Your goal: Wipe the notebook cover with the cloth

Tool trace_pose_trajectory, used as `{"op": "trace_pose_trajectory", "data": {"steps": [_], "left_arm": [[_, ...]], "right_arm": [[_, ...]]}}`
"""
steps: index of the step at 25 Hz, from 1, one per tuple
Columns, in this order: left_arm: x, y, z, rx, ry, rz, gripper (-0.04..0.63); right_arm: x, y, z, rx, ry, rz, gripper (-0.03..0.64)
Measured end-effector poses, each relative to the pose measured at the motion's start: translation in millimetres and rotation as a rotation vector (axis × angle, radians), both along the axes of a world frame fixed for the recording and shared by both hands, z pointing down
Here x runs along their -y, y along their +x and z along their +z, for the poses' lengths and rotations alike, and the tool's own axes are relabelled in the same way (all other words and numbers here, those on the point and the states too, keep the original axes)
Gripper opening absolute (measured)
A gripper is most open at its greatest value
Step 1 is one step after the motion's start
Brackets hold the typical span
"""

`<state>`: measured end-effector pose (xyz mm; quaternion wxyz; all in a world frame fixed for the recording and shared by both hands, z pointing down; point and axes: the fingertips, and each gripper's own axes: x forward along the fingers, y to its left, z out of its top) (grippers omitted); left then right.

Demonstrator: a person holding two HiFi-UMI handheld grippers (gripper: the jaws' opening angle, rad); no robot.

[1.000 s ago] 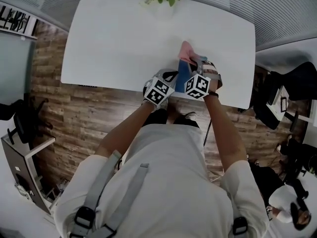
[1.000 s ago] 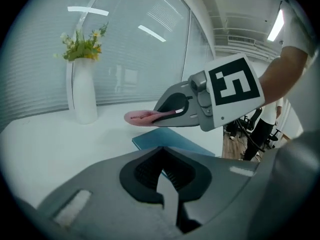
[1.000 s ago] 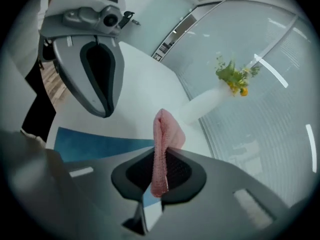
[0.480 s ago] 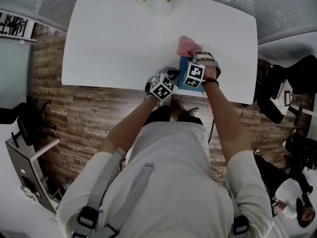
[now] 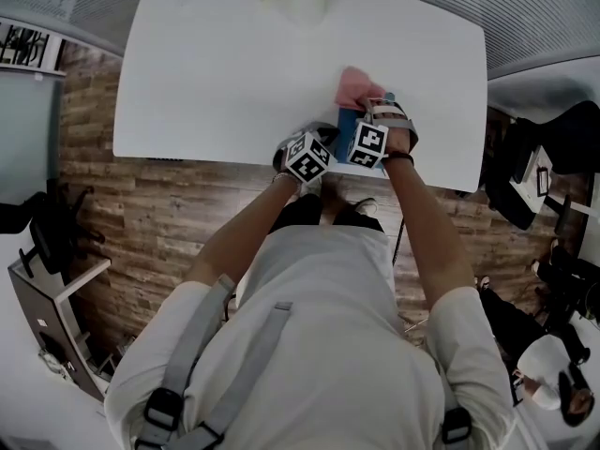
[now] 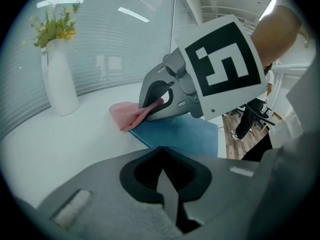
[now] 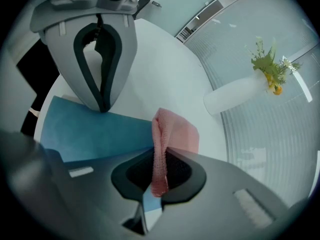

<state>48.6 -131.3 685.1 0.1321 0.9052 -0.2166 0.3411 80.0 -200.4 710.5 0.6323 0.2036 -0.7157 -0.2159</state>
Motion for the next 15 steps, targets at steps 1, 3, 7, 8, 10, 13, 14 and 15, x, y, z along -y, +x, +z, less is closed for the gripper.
{"op": "trace_pose_trajectory", "data": {"steps": [1, 3, 7, 8, 10, 13, 14, 15], "left_arm": [[0.2, -0.2, 0.6, 0.002, 0.001, 0.001, 0.002], [0.4, -0.3, 2.1, 0.005, 0.004, 0.002, 0.002], [-0.3, -0.5, 2.8, 0.016, 0.015, 0.0, 0.0], [-0.6, -0.7, 2.7, 0.017, 0.017, 0.001, 0.0], [-0.6, -0.5, 3.1, 0.018, 0.019, 0.003, 0.0], [-0.2, -0.2, 3.0, 0.02, 0.023, 0.006, 0.0], [-0.5, -0.3, 2.6, 0.022, 0.025, 0.007, 0.0], [-0.7, -0.3, 2.4, 0.023, 0.026, 0.007, 0.0]], "right_arm": [[-2.8, 1.3, 0.5, -0.008, -0.006, 0.0, 0.021], [-8.8, 3.3, 1.8, -0.019, -0.015, -0.001, 0.021], [-24.3, 3.7, 1.9, -0.017, -0.032, 0.002, 0.021], [-28.7, 3.8, 1.3, -0.02, -0.033, 0.0, 0.021], [-37.7, 2.5, 1.0, -0.011, -0.042, -0.004, 0.021], [-47.3, 1.1, 0.4, 0.005, -0.055, -0.002, 0.02], [-50.2, 1.5, 0.1, 0.003, -0.058, -0.002, 0.02], [-52.9, 1.7, -0.6, -0.001, -0.059, -0.005, 0.02]]}}
